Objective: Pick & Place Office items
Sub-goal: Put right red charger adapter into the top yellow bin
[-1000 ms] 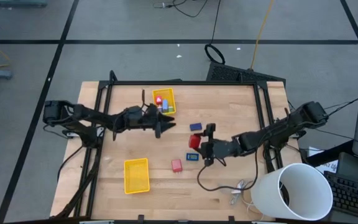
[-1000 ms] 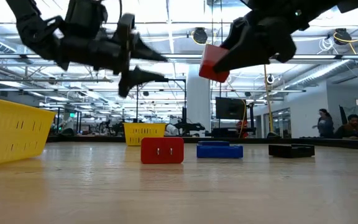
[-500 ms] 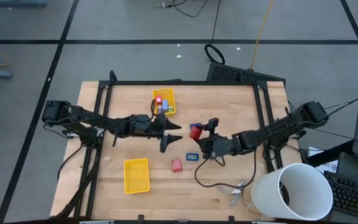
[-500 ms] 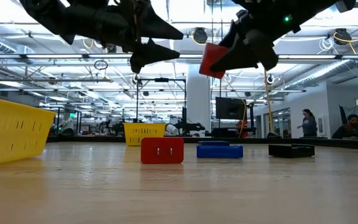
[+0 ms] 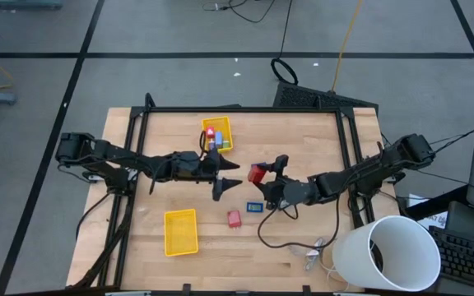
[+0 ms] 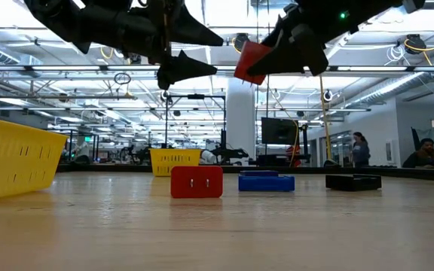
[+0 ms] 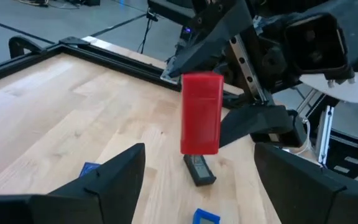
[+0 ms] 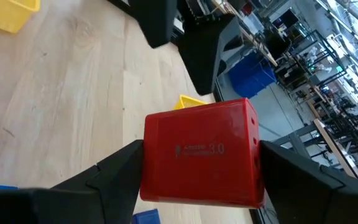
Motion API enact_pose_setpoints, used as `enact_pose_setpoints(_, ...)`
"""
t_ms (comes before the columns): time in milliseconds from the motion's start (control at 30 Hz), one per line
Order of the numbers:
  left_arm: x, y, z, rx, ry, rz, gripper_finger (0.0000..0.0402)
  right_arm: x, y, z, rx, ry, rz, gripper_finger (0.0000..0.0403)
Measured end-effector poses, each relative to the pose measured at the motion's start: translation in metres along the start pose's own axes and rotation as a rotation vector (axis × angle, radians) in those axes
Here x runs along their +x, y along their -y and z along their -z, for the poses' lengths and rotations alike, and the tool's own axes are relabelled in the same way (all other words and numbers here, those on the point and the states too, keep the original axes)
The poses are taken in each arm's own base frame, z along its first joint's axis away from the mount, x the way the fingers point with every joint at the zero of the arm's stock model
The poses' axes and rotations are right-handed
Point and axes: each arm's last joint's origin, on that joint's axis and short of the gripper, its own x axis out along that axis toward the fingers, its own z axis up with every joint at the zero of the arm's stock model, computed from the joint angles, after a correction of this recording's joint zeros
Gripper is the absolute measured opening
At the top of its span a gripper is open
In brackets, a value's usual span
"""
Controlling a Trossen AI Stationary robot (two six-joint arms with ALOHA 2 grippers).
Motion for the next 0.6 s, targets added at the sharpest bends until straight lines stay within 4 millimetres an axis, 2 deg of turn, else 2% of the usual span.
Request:
enact_pose_setpoints(467,-0.0002,0.0012,-0.0032,-0.015,0.051,-0.040,0.0298,-0.0001,0.0003,-0.0007,0.014,0.006,0.000,0.0281)
enact_pose_setpoints(600,0.0077,0.0017,0.0041,0.006,0.056,-0.052,0.0297,-0.0001,0.0002,-0.0007,0.019,0.006,-0.001,0.0281)
